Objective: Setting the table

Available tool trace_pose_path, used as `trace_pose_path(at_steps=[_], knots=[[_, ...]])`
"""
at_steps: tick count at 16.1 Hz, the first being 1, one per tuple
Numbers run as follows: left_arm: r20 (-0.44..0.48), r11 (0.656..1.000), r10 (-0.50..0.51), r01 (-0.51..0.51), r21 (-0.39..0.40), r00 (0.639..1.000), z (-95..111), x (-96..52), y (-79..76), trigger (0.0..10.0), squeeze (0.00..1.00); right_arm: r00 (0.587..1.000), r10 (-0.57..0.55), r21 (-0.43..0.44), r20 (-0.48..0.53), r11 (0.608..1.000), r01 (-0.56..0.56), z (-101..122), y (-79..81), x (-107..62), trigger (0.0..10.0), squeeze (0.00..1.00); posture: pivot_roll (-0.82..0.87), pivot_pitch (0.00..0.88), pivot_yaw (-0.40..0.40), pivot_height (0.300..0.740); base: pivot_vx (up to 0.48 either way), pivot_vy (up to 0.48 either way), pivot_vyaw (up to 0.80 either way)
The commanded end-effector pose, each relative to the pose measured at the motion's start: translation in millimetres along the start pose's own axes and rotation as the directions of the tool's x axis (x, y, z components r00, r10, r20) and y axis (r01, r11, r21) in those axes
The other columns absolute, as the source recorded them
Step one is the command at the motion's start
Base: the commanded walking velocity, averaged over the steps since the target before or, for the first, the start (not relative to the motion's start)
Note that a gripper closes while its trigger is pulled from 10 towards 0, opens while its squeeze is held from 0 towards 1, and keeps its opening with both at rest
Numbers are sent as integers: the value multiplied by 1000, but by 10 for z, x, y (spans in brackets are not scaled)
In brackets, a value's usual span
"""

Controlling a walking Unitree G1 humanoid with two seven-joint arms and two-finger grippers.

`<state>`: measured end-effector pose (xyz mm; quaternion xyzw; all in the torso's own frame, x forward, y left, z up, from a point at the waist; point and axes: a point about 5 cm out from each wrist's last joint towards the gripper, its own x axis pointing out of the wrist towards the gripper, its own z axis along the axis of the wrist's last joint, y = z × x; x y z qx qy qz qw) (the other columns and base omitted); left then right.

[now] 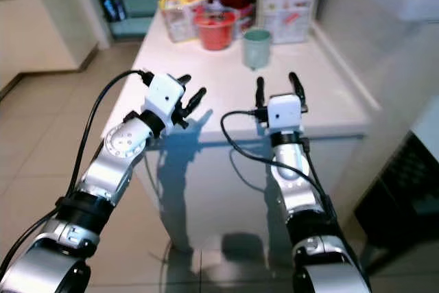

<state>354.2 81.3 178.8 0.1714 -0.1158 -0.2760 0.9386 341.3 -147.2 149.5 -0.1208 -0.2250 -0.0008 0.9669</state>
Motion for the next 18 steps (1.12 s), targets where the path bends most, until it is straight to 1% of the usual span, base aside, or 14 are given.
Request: trace_pose_path(at_steps=[1,4,5,6,9,10,12,15,16,17,18], knots=[[-32,1000,31,-31,5,999,-38,-22,101,10000,0,999,35,10,30,999,-35,67,92,32,10000,0,32,30,87,740,480,0,0],[-31,1000,28,-28,9,999,-40,-24,83,10000,0,999,41,13,28,999,-41,65,100,27,10000,0,31,29,85,740,480,0,0],[-40,999,21,-20,25,999,-51,-24,64,10000,0,999,46,14,27,999,-47,64,104,28,10000,0,31,29,85,740,465,0,0],[-43,1000,17,-16,20,999,-62,-20,46,10000,0,998,50,14,26,999,-50,62,103,27,10000,0,29,25,84,740,428,0,0],[-53,999,24,-22,24,998,-72,-9,47,10000,0,998,56,14,26,998,-56,60,109,19,10000,0,24,21,82,740,428,0,0],[-80,998,52,-49,33,995,-107,-16,78,10000,0,998,60,15,24,998,-61,57,118,12,10000,0,24,21,82,740,0,0,0],[-75,998,68,-67,18,995,-107,-14,99,10000,0,997,68,18,23,998,-68,54,128,2,10000,0,22,21,81,740,0,0,0],[-76,997,82,-82,5,994,-102,-9,111,10000,0,996,86,47,11,995,-86,57,157,21,10000,0,22,22,78,740,0,0,0],[-75,996,84,-84,6,994,-95,-6,115,10000,0,996,81,79,-33,994,-79,25,165,50,10000,0,24,24,77,740,0,0,0],[-71,997,83,-82,5,994,-83,-2,114,10000,0,990,67,132,-120,990,-51,-45,167,96,10000,0,27,25,76,740,0,0,0],[-70,997,81,-81,6,994,-78,1,110,10000,0,985,75,134,-159,990,-53,-70,184,140,10000,0,30,26,77,740,0,0,0]])
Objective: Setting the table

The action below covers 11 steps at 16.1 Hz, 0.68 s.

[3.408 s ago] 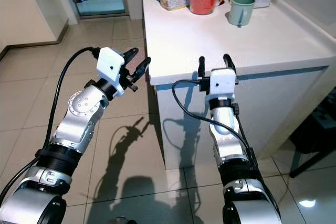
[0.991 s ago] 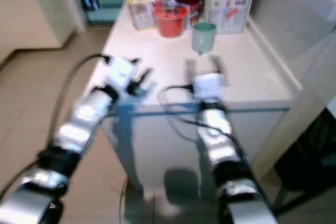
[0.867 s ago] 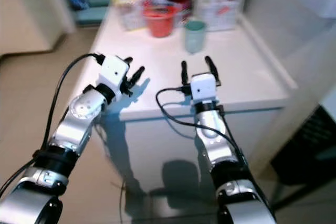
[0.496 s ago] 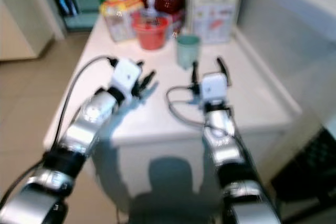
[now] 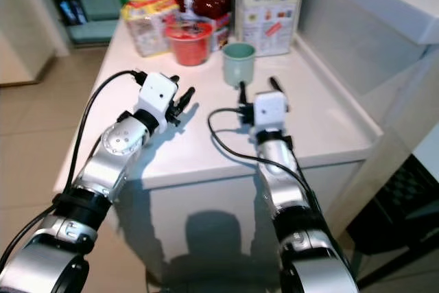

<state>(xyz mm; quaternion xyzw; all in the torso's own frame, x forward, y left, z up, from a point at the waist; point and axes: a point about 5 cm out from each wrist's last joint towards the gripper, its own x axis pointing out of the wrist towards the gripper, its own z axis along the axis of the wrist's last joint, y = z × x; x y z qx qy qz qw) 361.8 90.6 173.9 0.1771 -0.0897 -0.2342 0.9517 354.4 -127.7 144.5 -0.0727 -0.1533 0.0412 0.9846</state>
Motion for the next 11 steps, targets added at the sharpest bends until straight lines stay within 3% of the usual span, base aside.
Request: trace_pose_path(at_steps=[1,6,11], knots=[[-1,1000,4,-4,2,1000,15,-4,17,10000,0,999,-13,19,-37,1000,14,-11,-26,50,10000,0,30,26,77,740,0,0,0],[2,1000,4,-4,9,1000,41,-18,33,10000,0,983,-10,122,-183,992,33,-79,-23,201,10000,0,53,31,69,740,0,0,0],[25,1000,-5,5,20,1000,125,-32,15,10000,0,972,20,149,-232,989,16,69,-43,463,10000,0,76,31,71,740,0,0,0]])
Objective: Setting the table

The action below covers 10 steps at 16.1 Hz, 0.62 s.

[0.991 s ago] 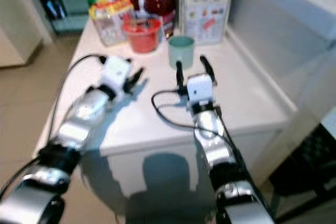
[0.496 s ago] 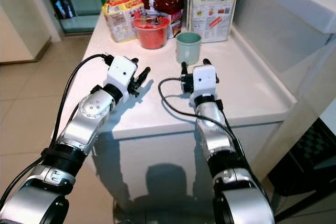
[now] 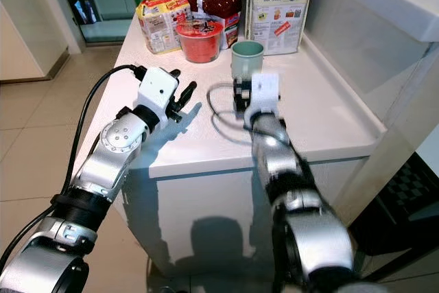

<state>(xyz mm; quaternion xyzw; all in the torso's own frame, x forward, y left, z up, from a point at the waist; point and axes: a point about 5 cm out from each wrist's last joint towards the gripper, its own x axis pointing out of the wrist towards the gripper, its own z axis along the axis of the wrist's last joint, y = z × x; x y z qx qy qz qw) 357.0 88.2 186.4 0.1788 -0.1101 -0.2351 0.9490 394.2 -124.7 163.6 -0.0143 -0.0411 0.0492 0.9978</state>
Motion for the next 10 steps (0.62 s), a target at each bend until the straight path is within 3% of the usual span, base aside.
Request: trace_pose_path(at_steps=[1,5,10], knots=[[-13,1000,-9,9,6,1000,-3,-18,5,10000,0,1000,-2,19,-21,1000,3,61,-21,55,10000,0,79,31,71,740,0,0,0],[-13,1000,3,-3,9,1000,25,-90,40,10000,0,999,-1,-72,-38,997,-2,311,-37,208,10000,0,130,52,66,740,0,0,0],[-55,998,47,-45,34,997,-3,-300,154,10000,0,987,-19,-78,-157,997,6,241,61,230,10000,0,216,87,56,740,0,0,0]])
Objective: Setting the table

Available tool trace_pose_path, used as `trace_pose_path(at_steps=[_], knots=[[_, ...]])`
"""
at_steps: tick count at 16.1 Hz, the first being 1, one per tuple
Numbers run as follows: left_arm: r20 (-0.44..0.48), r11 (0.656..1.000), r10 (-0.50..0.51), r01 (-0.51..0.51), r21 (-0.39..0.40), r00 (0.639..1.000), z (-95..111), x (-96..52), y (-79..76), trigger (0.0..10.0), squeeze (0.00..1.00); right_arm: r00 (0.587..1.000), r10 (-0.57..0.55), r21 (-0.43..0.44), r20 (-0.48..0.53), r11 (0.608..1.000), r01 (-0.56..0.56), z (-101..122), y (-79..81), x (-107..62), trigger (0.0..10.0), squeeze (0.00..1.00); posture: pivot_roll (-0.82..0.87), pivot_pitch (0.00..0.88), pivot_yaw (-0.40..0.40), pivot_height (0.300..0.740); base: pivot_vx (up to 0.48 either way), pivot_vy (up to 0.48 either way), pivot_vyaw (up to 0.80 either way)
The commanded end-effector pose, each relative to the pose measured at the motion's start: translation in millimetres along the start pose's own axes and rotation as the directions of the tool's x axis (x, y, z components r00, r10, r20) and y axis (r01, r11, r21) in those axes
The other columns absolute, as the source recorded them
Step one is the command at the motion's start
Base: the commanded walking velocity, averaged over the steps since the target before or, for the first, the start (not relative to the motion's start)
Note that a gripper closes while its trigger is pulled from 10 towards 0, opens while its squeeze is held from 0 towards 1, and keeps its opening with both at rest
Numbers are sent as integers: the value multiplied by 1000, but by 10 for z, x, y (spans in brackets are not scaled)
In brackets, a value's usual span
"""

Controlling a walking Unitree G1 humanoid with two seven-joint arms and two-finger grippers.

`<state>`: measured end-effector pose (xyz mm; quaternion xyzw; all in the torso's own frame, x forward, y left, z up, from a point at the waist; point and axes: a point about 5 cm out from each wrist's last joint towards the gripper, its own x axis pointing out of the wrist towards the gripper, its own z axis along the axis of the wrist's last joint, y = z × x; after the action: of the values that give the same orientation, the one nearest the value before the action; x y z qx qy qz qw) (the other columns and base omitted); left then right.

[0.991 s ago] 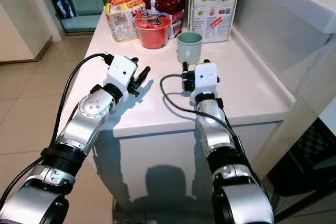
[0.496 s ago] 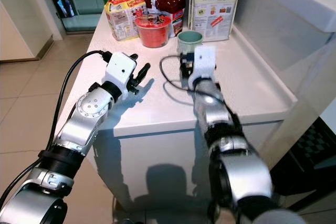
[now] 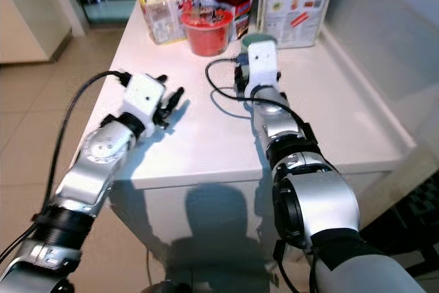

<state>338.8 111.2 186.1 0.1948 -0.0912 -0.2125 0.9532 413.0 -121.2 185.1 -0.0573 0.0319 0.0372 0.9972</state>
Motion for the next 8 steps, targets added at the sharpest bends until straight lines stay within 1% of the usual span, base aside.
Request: trace_pose_path(at_steps=[1,3,5,6,7,8], knots=[[-9,1000,19,-19,11,1000,10,-62,65,10000,0,1000,12,13,-20,1000,-12,33,81,15,10000,0,231,93,55,740,0,0,0],[-24,999,31,-31,19,999,10,-126,98,10000,0,999,16,21,-30,1000,-15,28,136,15,10000,0,251,96,52,740,0,0,0],[-32,999,37,-36,23,999,13,-157,114,10000,0,999,18,21,-32,1000,-18,32,168,15,10000,0,255,97,52,740,0,0,0],[-34,999,39,-38,25,999,14,-169,120,10000,0,999,20,20,-32,1000,-20,32,185,15,10000,816,263,96,48,740,0,0,0],[-36,999,43,-42,26,998,16,-175,127,10000,0,999,26,23,-29,999,-25,39,199,15,10000,1000,263,96,48,740,0,0,0],[-38,999,43,-42,28,998,17,-179,125,10000,0,999,30,21,-23,999,-29,50,211,16,10000,1000,264,89,44,740,0,0,0]])
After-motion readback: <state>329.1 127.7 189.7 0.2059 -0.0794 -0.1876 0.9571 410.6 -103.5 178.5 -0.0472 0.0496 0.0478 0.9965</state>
